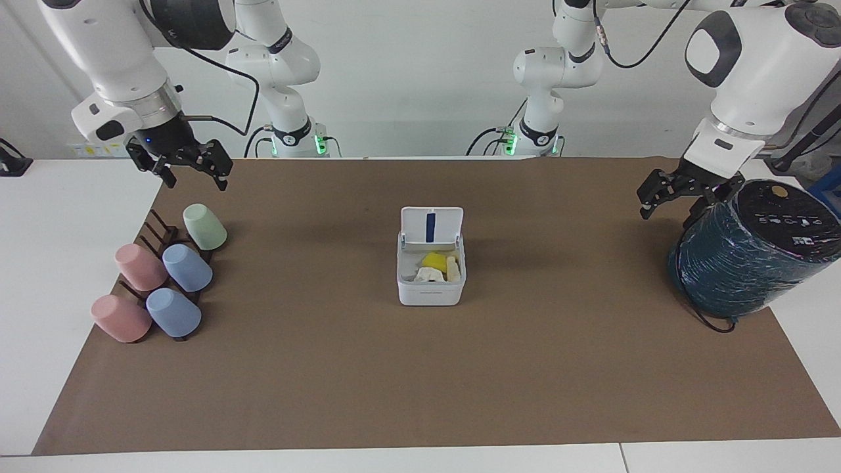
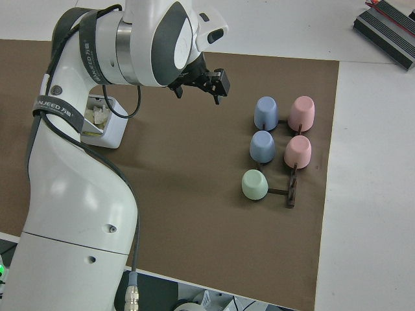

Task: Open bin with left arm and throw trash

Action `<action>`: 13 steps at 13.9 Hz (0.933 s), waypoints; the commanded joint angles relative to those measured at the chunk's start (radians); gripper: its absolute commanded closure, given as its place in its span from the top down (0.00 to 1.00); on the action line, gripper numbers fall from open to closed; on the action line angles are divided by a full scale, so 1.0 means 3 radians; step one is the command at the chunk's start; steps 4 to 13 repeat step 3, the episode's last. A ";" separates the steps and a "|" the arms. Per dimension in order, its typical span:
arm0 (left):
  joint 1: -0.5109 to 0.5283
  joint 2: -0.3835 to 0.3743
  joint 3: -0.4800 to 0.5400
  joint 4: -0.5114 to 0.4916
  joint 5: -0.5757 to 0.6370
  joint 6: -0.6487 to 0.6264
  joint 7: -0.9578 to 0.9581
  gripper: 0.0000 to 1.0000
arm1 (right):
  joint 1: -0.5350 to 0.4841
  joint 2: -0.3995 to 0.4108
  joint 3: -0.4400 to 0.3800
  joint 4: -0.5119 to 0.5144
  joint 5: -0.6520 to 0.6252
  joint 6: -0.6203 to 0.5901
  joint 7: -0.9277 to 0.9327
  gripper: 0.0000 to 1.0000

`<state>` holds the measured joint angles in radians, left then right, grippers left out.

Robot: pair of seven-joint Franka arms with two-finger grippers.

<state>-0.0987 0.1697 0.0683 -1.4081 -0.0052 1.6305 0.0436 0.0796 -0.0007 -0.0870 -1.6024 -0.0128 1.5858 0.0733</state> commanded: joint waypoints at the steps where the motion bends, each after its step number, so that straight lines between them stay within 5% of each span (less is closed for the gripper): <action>1: 0.0022 -0.0085 -0.0028 -0.0113 0.0063 0.0062 0.0049 1.00 | 0.0011 -0.0085 -0.0022 -0.0069 0.0043 -0.0019 -0.0070 1.00; 13: 0.0022 -0.0085 -0.0028 -0.0118 0.0058 0.0062 0.0049 1.00 | 0.0011 -0.0085 -0.0022 -0.0023 -0.0023 -0.0137 -0.0086 1.00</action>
